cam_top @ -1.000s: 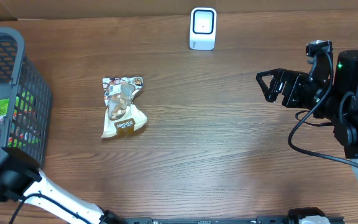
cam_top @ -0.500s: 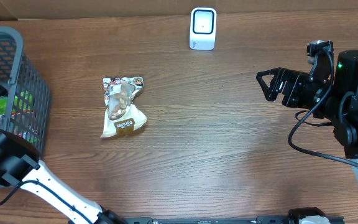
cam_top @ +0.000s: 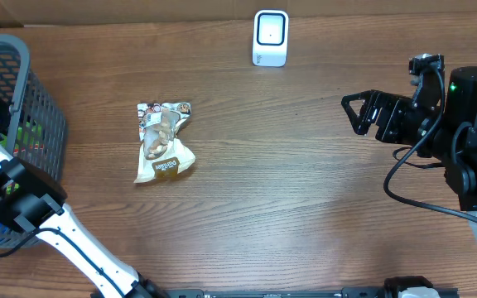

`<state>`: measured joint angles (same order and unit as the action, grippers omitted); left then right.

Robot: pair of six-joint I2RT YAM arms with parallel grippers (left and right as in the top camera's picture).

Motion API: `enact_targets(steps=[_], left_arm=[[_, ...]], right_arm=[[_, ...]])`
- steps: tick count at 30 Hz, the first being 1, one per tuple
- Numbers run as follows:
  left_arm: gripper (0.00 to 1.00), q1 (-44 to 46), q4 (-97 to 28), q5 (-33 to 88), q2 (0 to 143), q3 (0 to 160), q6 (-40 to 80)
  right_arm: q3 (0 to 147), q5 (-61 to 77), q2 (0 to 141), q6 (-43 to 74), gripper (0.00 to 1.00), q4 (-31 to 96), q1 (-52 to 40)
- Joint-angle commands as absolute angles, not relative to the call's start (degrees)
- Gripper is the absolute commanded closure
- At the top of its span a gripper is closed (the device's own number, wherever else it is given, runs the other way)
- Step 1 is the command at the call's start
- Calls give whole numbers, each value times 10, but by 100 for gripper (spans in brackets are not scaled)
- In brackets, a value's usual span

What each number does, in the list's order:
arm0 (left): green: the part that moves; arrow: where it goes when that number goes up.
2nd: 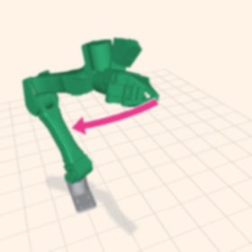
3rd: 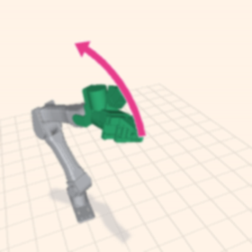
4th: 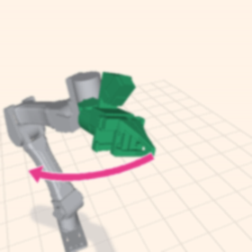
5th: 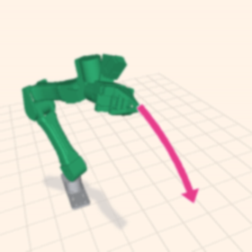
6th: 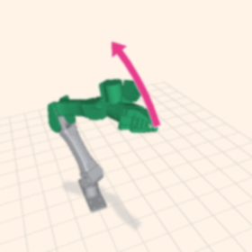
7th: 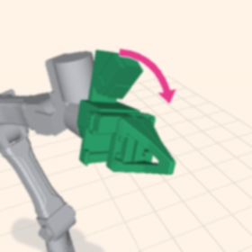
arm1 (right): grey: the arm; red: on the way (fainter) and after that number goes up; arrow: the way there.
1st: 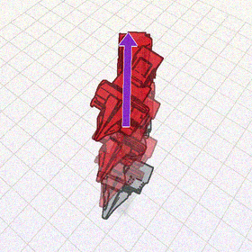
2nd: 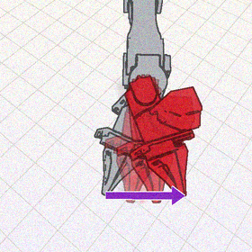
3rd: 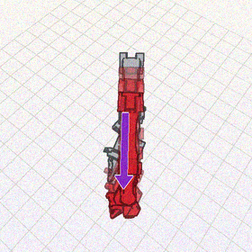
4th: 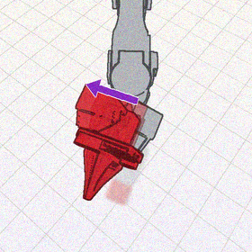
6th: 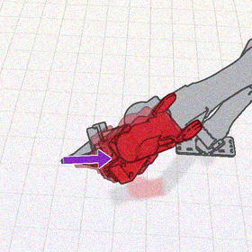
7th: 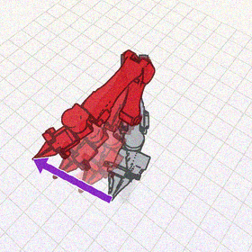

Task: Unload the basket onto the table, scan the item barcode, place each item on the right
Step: 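Move the left gripper back over the basket toward the green bag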

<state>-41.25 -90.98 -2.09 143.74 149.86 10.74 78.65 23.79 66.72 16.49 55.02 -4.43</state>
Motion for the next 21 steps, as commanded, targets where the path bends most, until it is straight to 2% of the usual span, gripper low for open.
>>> enact_targets(steps=[1,9,18,21], left_arm=[[0,-419,-912,-38,1442,1502,101],[2,-419,-934,-15,1399,1520,103],[2,-419,-958,-28,1203,1528,105],[6,-419,-968,-46,1158,1527,105]], right_arm=[[802,243,666,166,1,548,-41],[802,243,666,166,1,548,-41],[802,243,666,166,1,548,-41],[802,243,666,166,1,548,-41]])
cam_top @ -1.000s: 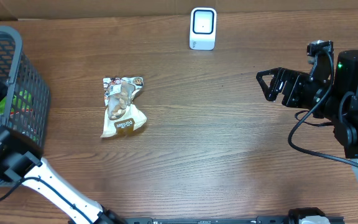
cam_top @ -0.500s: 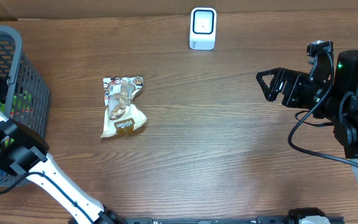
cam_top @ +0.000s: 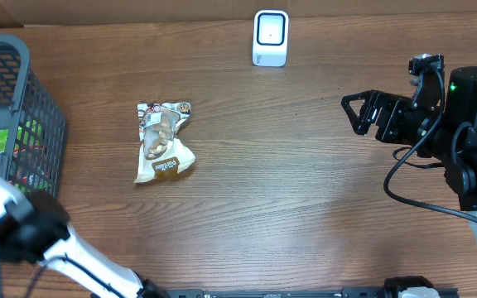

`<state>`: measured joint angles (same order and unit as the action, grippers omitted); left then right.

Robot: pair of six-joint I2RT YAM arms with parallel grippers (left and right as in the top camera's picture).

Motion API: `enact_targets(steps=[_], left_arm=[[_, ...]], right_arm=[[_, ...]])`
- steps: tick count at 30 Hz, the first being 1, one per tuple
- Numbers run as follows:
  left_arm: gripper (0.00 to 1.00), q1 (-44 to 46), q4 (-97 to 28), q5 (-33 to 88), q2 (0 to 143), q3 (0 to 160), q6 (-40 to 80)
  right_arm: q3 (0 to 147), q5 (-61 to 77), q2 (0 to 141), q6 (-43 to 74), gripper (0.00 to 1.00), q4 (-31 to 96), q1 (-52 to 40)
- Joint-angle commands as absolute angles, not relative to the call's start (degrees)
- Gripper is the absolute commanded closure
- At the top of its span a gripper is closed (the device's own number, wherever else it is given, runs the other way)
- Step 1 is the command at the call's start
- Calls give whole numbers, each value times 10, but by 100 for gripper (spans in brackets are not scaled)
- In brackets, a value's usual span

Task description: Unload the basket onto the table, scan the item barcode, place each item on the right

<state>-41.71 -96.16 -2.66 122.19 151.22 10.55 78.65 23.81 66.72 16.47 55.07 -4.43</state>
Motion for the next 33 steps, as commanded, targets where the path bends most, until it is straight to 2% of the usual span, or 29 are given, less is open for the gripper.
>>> enact_targets(steps=[1,11,12,16,21,25,30,33], left_arm=[[6,-419,-968,-45,1143,1525,105],[23,-392,-968,-52,1004,1430,117],[26,-380,-968,-68,982,1408,126],[26,-297,-949,-191,873,1300,182],[19,-174,-837,-317,725,1150,194],[1,-152,-690,-322,659,1076,117],[0,-155,-540,-308,665,1070,-14],[0,-176,-493,-334,691,1070,-31]], right_arm=[[802,243,666,166,0,548,-41],[802,243,666,165,0,547,-41],[802,243,666,165,0,547,-41],[802,243,671,165,0,548,-41],[802,243,679,165,0,545,-41],[802,249,684,165,0,542,-41],[802,268,684,165,0,546,-41],[802,271,684,164,0,553,-41]])
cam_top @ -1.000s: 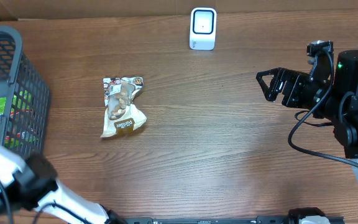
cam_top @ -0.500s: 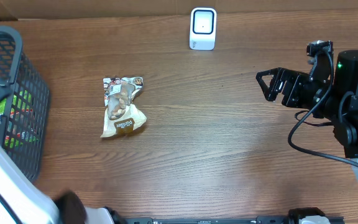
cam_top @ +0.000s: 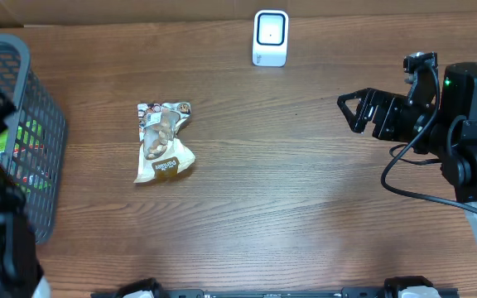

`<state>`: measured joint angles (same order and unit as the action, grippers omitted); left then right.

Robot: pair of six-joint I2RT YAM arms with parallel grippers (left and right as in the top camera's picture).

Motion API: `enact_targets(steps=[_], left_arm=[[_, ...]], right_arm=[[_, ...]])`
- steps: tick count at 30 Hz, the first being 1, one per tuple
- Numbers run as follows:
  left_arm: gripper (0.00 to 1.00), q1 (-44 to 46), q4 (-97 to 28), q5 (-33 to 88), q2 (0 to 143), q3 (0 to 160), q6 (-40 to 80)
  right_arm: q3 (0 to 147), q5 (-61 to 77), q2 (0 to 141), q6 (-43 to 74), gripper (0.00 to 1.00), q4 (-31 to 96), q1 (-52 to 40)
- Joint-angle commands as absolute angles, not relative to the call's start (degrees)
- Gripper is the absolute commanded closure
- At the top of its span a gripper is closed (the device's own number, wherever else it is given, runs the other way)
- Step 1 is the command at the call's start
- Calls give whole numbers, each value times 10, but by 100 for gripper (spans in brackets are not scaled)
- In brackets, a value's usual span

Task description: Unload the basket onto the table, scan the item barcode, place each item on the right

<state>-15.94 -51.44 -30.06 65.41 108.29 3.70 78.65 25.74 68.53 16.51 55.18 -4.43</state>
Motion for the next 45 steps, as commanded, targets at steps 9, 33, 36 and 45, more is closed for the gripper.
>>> enact_targets(steps=[9,33,36,45], left_arm=[[0,-365,-452,-214,811,1070,11],[8,-452,-521,-31,1172,1070,88],[8,-446,-535,-31,1207,1070,88],[13,-425,-562,-31,1283,1070,83]], right_arm=[[802,271,684,163,0,566,-41],[802,271,684,166,0,571,-41],[802,271,684,166,0,571,-41],[802,271,684,166,0,571,-41]])
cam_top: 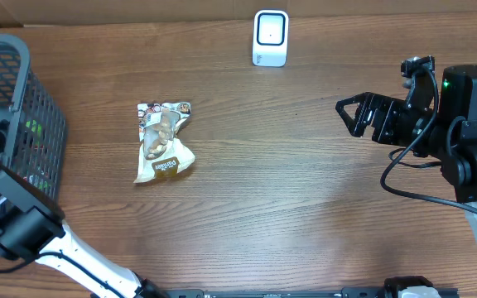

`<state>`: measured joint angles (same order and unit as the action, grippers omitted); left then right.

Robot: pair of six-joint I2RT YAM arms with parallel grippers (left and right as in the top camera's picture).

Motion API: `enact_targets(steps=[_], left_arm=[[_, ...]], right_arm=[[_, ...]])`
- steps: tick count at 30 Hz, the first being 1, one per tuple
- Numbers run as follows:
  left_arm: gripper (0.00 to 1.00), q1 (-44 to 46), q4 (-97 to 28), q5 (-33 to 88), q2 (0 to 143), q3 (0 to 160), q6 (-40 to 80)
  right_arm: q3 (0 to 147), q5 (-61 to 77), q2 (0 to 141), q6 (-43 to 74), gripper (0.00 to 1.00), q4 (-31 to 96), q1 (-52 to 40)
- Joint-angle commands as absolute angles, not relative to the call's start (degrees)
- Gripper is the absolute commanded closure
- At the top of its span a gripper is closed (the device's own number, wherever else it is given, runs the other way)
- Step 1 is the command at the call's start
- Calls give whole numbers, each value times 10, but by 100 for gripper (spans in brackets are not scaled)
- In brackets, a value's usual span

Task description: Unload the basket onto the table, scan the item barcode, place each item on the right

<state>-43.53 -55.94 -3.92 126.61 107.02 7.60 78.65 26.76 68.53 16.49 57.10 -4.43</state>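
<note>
A snack bag (pixel 162 154), white and tan with a picture on its upper half, lies flat on the wooden table left of the middle. The white barcode scanner (pixel 270 37) stands at the table's far edge. My right gripper (pixel 344 116) hovers open at the right, fingers pointing left, with nothing between them, well apart from the bag. Of my left arm (pixel 13 222) only the white links and a black joint show at the lower left by the basket. Its gripper is out of view.
A dark wire basket (pixel 23 91) holding green and other coloured items stands at the left edge. The right arm's black body and cable (pixel 404 178) take up the right side. A cardboard edge (pixel 73 10) runs along the back.
The left arm has moved: it was a large dark shape close to the camera at the left edge, and now its joint sits low by the basket. The right gripper shifted slightly left.
The left arm first sat low beside the basket, then stood higher over it, then loomed dark at the left edge, and now sits low again. The bag and scanner stayed put. The right gripper stayed open, creeping slightly left.
</note>
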Motion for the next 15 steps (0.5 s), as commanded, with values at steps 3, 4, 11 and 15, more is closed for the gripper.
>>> enact_targets(steps=[3,4,11,15], left_arm=[[14,-416,-566,-32,1296,1070,81],[14,-415,-567,-34,1298,1070,81],[34,-413,-567,-36,1301,1050,82],[85,-413,-568,-36,1301,1034,82]], right_arm=[[802,271,684,166,0,570,-41],[802,271,684,166,0,570,-41],[802,271,684,166,0,570,-41],[802,271,684,166,0,570,-41]])
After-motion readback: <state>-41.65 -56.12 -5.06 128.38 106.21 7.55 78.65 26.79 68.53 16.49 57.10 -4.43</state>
